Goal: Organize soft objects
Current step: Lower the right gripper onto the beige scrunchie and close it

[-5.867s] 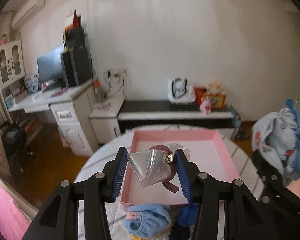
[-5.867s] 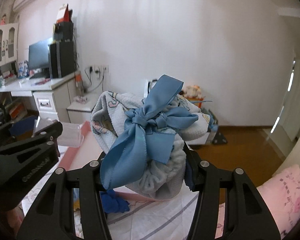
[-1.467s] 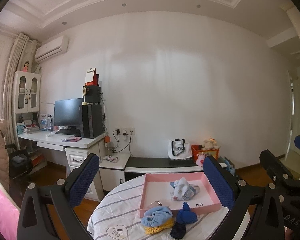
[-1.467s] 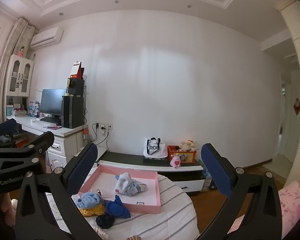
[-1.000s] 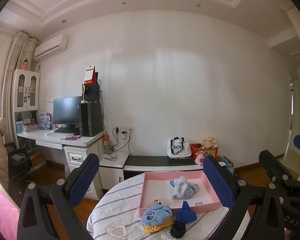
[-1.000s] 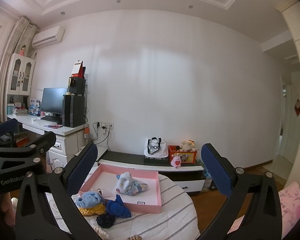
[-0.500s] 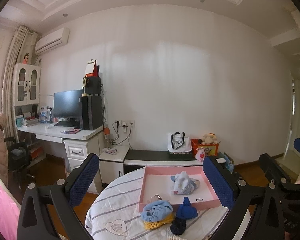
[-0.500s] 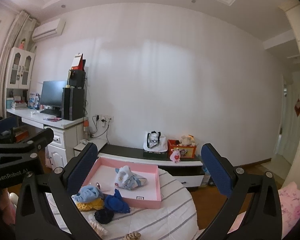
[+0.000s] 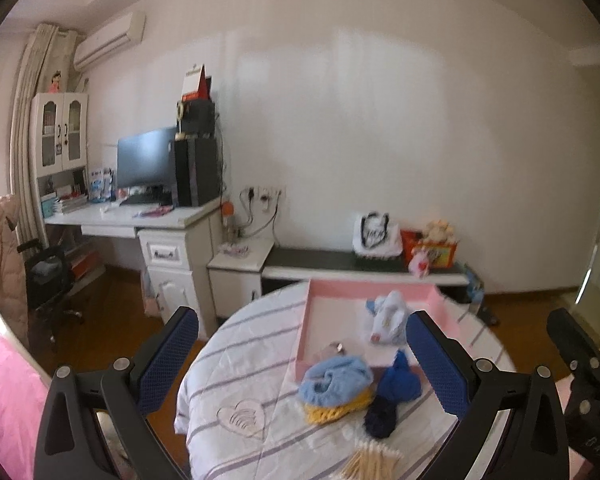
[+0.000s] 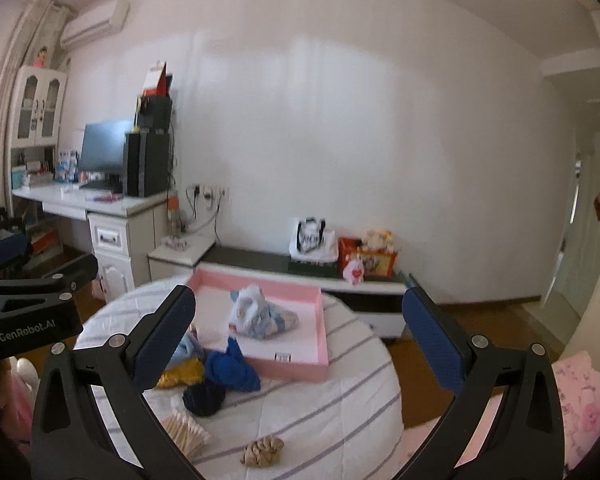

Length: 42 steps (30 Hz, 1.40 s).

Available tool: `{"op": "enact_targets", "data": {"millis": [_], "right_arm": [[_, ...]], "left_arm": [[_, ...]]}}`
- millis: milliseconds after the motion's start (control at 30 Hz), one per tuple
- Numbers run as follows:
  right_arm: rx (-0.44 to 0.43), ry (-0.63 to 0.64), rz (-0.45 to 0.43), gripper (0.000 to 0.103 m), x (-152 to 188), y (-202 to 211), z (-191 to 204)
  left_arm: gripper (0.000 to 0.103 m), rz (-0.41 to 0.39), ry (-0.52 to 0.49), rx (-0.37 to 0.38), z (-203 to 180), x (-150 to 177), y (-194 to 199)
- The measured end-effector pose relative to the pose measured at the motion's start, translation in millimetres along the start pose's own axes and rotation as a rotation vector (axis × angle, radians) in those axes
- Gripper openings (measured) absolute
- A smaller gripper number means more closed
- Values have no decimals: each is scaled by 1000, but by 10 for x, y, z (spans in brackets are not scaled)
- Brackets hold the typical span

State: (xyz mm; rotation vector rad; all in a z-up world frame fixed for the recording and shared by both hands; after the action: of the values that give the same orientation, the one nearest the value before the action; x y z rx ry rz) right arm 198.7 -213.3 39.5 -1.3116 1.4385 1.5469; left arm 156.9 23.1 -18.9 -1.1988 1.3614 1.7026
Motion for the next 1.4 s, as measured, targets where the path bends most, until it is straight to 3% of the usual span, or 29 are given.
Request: {"op": "enact_targets", "data": {"millis": [367,667,967,1167,1400], "right_arm": [[-20,-20,259,103,732,-572,-2],[-4,-76,484,103,1436,-999,-120],[-22,-122,669,103,2084,-1197,-136],[-66,-114,682,91,2187,-1219,-90],[-158,-170,666,37,2172,-1154,-42]], "left_arm": [[103,222,-128,-69,-136,383,-647],[103,402,-159,-90,-78,823,-1167],[103,506,-196,-99,-52,1174,-1495],[103,503,-211,-100,-75,1260,-1562],[103,514,-216,-77,-112,1305,-1526]]}}
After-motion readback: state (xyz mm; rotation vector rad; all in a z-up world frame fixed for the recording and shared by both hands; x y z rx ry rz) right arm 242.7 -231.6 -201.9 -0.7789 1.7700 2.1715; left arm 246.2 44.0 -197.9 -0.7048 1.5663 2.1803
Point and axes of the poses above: each gripper's, at about its wrist camera, not at the fingertips, and y roughly against the way its jaws point, z to its left, x to its underside, the point moved 8 cm from there along -y, roughly the way its jaws point, and after that the axes turned 15 degrees about -x, right-handed, at the moved point
